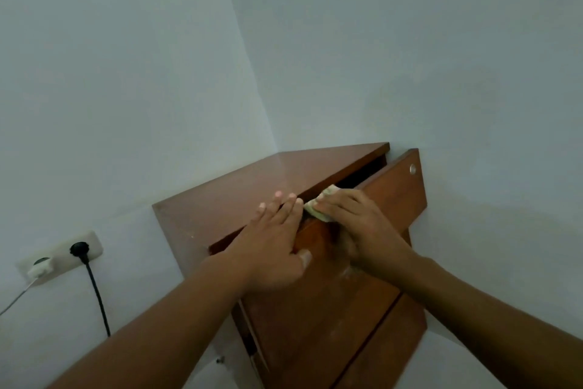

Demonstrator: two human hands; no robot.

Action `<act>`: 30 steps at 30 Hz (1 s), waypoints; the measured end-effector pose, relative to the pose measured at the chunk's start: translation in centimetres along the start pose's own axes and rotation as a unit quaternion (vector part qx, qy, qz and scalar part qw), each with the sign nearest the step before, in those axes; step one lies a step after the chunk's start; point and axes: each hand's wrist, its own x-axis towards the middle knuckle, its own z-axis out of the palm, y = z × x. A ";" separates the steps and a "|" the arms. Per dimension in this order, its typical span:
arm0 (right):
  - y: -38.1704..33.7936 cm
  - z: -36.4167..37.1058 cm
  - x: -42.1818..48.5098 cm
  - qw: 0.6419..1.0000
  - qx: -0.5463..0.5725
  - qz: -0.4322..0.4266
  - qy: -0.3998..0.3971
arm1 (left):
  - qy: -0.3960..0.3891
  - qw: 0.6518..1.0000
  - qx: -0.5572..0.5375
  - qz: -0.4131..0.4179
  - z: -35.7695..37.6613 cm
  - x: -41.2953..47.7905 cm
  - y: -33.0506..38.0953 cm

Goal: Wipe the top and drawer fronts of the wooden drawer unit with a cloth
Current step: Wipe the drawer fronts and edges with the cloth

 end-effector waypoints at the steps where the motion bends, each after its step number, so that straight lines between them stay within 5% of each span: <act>1: 1.4 0.2 -0.1 1.000 -0.008 0.003 -0.008 | 0.001 1.000 0.012 -0.008 0.2 -0.1 -0.2; 9: 9.5 -2.7 3.0 0.970 -0.060 0.221 0.076 | 0.041 0.991 -0.056 -0.117 0.1 -0.2 0.3; 17: -2.9 -0.9 3.7 0.992 -0.011 -0.084 -0.097 | 0.054 0.987 -0.044 -0.143 0.3 -0.1 0.0; 20: -0.9 -0.9 3.1 0.996 -0.013 -0.045 -0.081 | 0.034 0.991 -0.019 -0.131 0.2 -0.2 -0.1; 26: 6.5 -2.3 2.6 0.985 -0.023 0.164 0.037 | 0.008 0.995 0.039 -0.096 0.2 0.1 0.1; 30: 2.3 -1.4 1.2 0.998 0.000 0.056 0.010 | -0.029 0.998 0.036 -0.049 -0.2 2.7 0.0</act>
